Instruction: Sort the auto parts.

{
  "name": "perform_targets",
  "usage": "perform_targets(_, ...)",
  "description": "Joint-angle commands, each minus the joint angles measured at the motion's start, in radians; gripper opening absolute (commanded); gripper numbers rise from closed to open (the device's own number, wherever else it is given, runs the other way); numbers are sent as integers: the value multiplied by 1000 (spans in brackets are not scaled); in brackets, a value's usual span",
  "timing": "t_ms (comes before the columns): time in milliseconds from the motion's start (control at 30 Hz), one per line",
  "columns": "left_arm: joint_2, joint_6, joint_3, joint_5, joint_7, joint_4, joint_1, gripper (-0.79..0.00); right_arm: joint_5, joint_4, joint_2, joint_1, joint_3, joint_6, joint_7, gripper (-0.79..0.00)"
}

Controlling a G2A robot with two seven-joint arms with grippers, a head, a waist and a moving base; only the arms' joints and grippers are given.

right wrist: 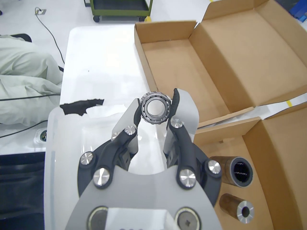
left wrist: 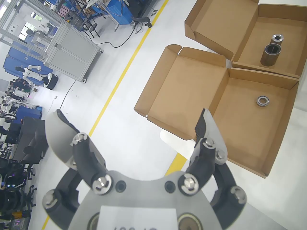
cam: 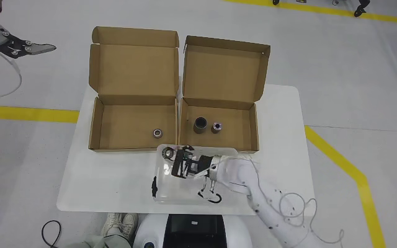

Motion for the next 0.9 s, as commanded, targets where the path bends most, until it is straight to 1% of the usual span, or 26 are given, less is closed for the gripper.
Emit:
perform_targets(0,0,0,0,0,0,0,0,0,16,0,0,6,6,6,-35,-785)
perform_targets(300,0,0,0,0,0,0,0,0,103,-9,-1,50,40,4,-192,-785)
perform_targets(467,0,0,0,0,0,0,0,0,118,-60,-2,60,52,42,-240,-785)
perform_targets(633,0,0,0,0,0,0,0,0,127,-107,-4,92,59,53,-260,-785)
perform_targets(867,0,0,0,0,0,0,0,0,145,-154,-11,177,66,56,-248,-785)
